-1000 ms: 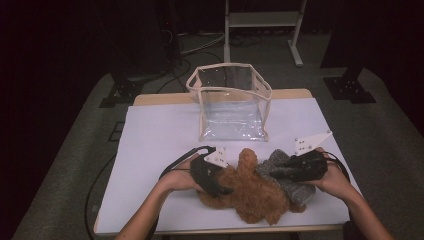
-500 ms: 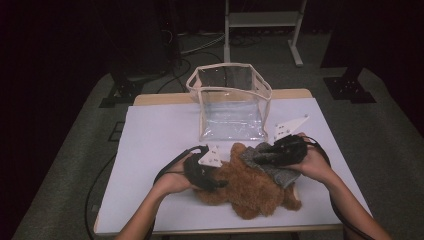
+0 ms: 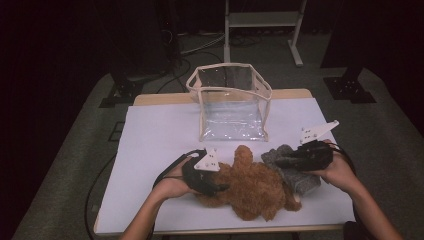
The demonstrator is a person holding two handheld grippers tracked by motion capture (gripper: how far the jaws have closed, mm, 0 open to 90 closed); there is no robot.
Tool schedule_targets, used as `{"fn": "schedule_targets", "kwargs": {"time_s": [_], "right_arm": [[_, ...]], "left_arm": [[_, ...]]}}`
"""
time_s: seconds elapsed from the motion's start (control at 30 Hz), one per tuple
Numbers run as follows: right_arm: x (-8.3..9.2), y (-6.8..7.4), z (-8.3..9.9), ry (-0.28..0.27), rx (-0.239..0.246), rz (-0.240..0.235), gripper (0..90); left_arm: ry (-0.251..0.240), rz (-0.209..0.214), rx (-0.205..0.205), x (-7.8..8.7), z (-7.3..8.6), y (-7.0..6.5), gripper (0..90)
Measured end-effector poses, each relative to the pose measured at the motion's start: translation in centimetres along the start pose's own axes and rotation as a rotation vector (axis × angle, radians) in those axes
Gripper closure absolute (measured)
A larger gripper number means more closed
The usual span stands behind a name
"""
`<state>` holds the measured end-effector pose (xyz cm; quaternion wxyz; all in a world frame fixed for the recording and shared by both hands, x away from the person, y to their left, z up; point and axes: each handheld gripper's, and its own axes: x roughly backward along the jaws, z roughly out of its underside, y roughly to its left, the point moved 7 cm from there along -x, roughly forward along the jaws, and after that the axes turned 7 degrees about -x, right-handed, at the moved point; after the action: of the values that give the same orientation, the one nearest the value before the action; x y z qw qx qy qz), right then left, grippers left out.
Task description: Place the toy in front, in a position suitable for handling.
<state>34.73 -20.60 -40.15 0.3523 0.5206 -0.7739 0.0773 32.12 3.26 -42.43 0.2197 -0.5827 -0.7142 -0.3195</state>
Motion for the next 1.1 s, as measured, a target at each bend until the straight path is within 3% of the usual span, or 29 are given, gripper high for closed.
{"fn": "schedule_targets", "kwargs": {"time_s": [0.13, 0.17, 0.2, 0.23, 0.37, 0.5, 0.53, 0.63, 0.77, 0.87, 1.0, 1.1], "right_arm": [[-2.2, 3.4, -2.0, 0.019, 0.095, -0.073, 73.2], [-2.2, 3.4, -2.0, 0.019, 0.095, -0.073, 73.2], [-3.5, 4.8, -2.4, 0.045, 0.135, -0.092, 73.0], [-3.8, 4.8, -2.4, 0.050, 0.149, -0.093, 73.0], [-3.7, 3.9, -1.3, 0.031, 0.093, -0.115, 73.5], [-3.4, 3.2, -0.3, 0.005, 0.069, -0.118, 73.9], [-3.3, 3.2, -0.2, 0.004, 0.063, -0.118, 74.0], [-3.1, 2.8, 0.1, 0.002, 0.061, -0.110, 74.1], [-2.7, 2.3, 0.5, -0.003, 0.040, -0.100, 74.1], [-2.6, 2.3, 0.4, -0.008, 0.036, -0.092, 74.1], [-2.0, 3.4, -1.4, -0.028, 0.102, -0.050, 74.2], [-2.1, 4.2, -2.6, -0.028, 0.135, -0.054, 74.2]], "left_arm": [[-0.002, -0.003, 0.008, -0.2, -0.3, 0.1, 34.1], [-0.004, -0.003, 0.013, -0.2, -0.3, 0.0, 34.1], [-0.002, 0.003, 0.013, -0.2, -0.1, 0.1, 33.4], [-0.005, 0.005, 0.022, -0.1, 0.0, 0.1, 32.7], [-0.059, 0.024, 0.058, 0.3, 0.2, 0.3, 27.0], [-0.089, 0.031, 0.083, 1.1, 0.6, 0.8, 20.0], [-0.119, 0.032, 0.110, 1.9, 1.1, 1.0, 18.7], [-0.138, 0.040, 0.143, 2.6, 2.4, 1.3, 15.0], [-0.139, 0.098, 0.182, 2.1, 4.0, 0.9, 13.0], [-0.170, 0.103, 0.177, 1.7, 4.1, 0.8, 21.7], [-0.149, 0.086, 0.115, 1.2, 3.1, 0.5, 26.1], [-0.138, 0.082, 0.079, 0.8, 2.2, 0.2, 26.3]]}}
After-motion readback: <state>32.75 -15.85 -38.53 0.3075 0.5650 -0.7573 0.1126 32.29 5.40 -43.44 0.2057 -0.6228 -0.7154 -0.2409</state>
